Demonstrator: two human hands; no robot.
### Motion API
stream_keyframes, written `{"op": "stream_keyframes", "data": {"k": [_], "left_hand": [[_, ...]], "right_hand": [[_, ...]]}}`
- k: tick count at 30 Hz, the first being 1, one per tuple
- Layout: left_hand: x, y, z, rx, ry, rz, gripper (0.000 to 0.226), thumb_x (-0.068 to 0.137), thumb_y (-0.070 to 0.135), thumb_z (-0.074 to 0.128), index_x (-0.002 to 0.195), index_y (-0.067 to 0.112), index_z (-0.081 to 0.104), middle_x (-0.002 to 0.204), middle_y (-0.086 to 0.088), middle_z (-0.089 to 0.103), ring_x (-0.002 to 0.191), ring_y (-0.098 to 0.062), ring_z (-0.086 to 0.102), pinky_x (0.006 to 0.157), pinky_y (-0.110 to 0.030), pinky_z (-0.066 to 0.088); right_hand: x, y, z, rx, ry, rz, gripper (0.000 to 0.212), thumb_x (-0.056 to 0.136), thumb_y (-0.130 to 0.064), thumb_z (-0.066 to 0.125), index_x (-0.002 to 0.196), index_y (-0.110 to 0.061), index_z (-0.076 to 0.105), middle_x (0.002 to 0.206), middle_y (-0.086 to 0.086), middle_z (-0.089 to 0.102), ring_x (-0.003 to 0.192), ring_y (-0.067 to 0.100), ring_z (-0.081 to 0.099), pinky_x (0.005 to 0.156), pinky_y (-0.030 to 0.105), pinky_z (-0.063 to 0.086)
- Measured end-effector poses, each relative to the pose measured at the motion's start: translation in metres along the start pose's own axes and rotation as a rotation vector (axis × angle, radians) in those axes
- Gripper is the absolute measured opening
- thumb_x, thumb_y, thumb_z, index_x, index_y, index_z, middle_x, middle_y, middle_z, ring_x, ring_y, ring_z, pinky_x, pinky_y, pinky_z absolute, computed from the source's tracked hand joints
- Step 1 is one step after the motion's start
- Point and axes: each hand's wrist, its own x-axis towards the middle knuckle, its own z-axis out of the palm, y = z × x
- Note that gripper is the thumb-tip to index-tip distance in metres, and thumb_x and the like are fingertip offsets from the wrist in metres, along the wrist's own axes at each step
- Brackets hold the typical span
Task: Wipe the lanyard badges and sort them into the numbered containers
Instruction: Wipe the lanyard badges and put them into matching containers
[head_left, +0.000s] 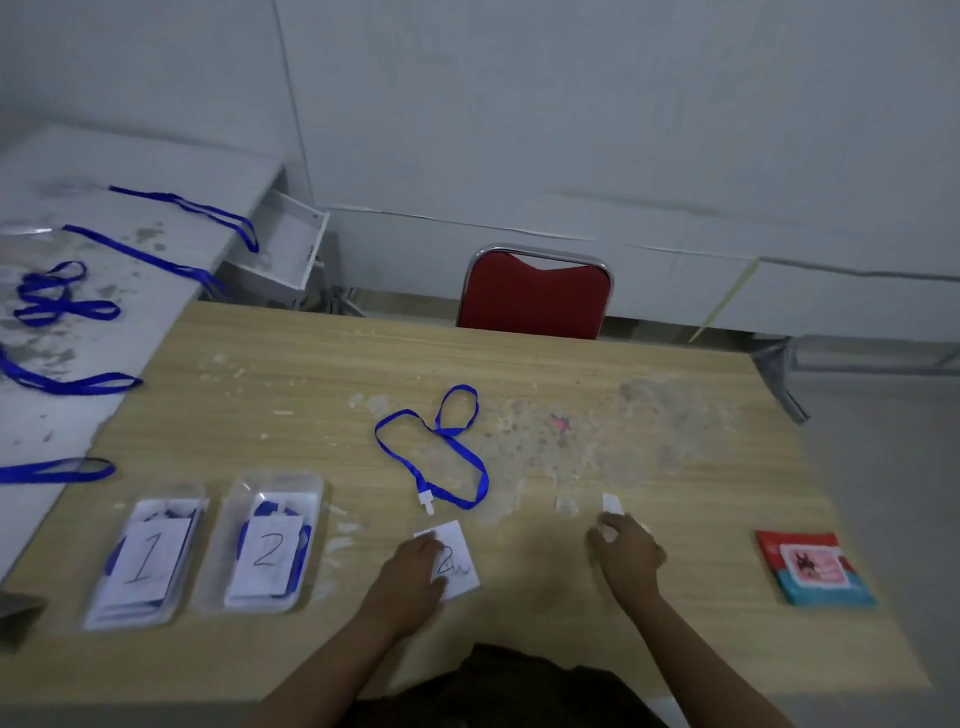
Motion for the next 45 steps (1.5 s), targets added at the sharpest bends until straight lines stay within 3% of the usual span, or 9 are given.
{"op": "stream_keyframes", "data": {"k": [8, 14, 17, 24, 27, 31, 37, 42, 45], "left_hand": [[0.009, 0.042, -0.019, -0.354, 0.212, -0.036, 0.029, 0.098, 0.018, 0.053, 0.125, 0.009, 0.056, 0.123, -0.006, 0.056, 0.116, -0.018, 0.051, 0.093, -0.021, 0.038], [0.016, 0.057, -0.022, -0.628, 0.193, -0.117, 0.013, 0.096, 0.014, 0.056, 0.106, 0.016, 0.065, 0.106, 0.004, 0.065, 0.103, -0.013, 0.060, 0.079, -0.010, 0.043], [0.017, 0.062, -0.026, -0.703, 0.208, -0.139, 0.012, 0.095, 0.013, 0.057, 0.101, 0.020, 0.065, 0.104, 0.003, 0.065, 0.101, -0.015, 0.060, 0.078, -0.010, 0.045], [0.013, 0.075, -0.042, -0.771, 0.067, -0.122, 0.053, 0.075, 0.037, 0.081, 0.120, 0.029, 0.054, 0.114, 0.023, 0.056, 0.104, 0.009, 0.053, 0.076, -0.002, 0.044], [0.013, 0.079, -0.039, -0.727, 0.089, -0.110, 0.038, 0.078, 0.035, 0.079, 0.109, 0.021, 0.062, 0.097, 0.014, 0.063, 0.086, 0.003, 0.058, 0.066, -0.005, 0.042], [0.001, 0.075, -0.038, -1.162, 0.137, -0.201, 0.016, 0.093, 0.012, 0.062, 0.104, 0.005, 0.070, 0.092, -0.010, 0.074, 0.080, -0.017, 0.071, 0.072, -0.023, 0.056], [-0.018, 0.043, -0.046, -0.960, 0.173, -0.290, 0.024, 0.097, 0.019, 0.056, 0.109, 0.006, 0.072, 0.099, -0.011, 0.072, 0.089, -0.018, 0.065, 0.080, -0.027, 0.051], [-0.018, 0.025, -0.047, -0.816, 0.531, -0.534, 0.021, 0.098, 0.013, 0.052, 0.106, 0.005, 0.070, 0.096, -0.013, 0.072, 0.089, -0.027, 0.067, 0.075, -0.030, 0.050], [-0.021, 0.028, -0.035, -0.596, 0.644, -0.429, 0.028, 0.099, 0.006, 0.047, 0.120, 0.006, 0.064, 0.114, -0.012, 0.067, 0.094, -0.006, 0.063, 0.074, -0.009, 0.040]], "right_hand": [[0.008, -0.013, -0.018, 0.312, 0.019, -0.159, 0.013, 0.077, -0.021, 0.079, 0.068, -0.011, 0.076, 0.066, -0.007, 0.068, 0.069, 0.004, 0.065, 0.066, 0.003, 0.041], [0.016, -0.036, -0.015, 0.467, -0.079, -0.185, 0.008, 0.086, -0.004, 0.068, 0.087, -0.010, 0.064, 0.083, 0.003, 0.067, 0.079, 0.017, 0.064, 0.062, 0.010, 0.045], [0.024, -0.043, -0.019, 0.431, -0.144, -0.113, 0.012, 0.086, -0.005, 0.067, 0.095, -0.009, 0.060, 0.086, 0.006, 0.064, 0.080, 0.024, 0.062, 0.068, 0.031, 0.046], [0.009, -0.089, -0.023, 0.619, -0.697, -0.184, 0.015, 0.086, 0.004, 0.062, 0.091, -0.010, 0.063, 0.079, 0.007, 0.061, 0.076, 0.018, 0.059, 0.073, 0.034, 0.049], [-0.004, -0.113, -0.017, 0.752, -0.854, -0.125, 0.014, 0.089, 0.007, 0.056, 0.096, -0.004, 0.061, 0.084, 0.010, 0.064, 0.080, 0.021, 0.063, 0.070, 0.034, 0.056], [-0.010, -0.129, -0.007, 0.879, -0.883, 0.002, 0.010, 0.094, 0.003, 0.052, 0.102, 0.000, 0.058, 0.100, 0.018, 0.061, 0.092, 0.027, 0.062, 0.084, 0.039, 0.056], [-0.014, -0.124, 0.015, 0.804, -0.937, 0.074, 0.024, 0.092, 0.000, 0.060, 0.115, 0.003, 0.059, 0.110, 0.018, 0.063, 0.098, 0.024, 0.065, 0.082, 0.029, 0.058], [-0.018, -0.118, 0.035, 0.603, -0.894, 0.105, 0.020, 0.098, -0.019, 0.056, 0.112, -0.006, 0.063, 0.104, 0.008, 0.068, 0.083, 0.021, 0.065, 0.078, 0.032, 0.054], [-0.019, -0.107, 0.043, 0.472, -0.817, 0.101, 0.014, 0.097, -0.019, 0.055, 0.104, -0.010, 0.064, 0.103, 0.007, 0.069, 0.075, 0.017, 0.061, 0.063, 0.025, 0.048]]}}
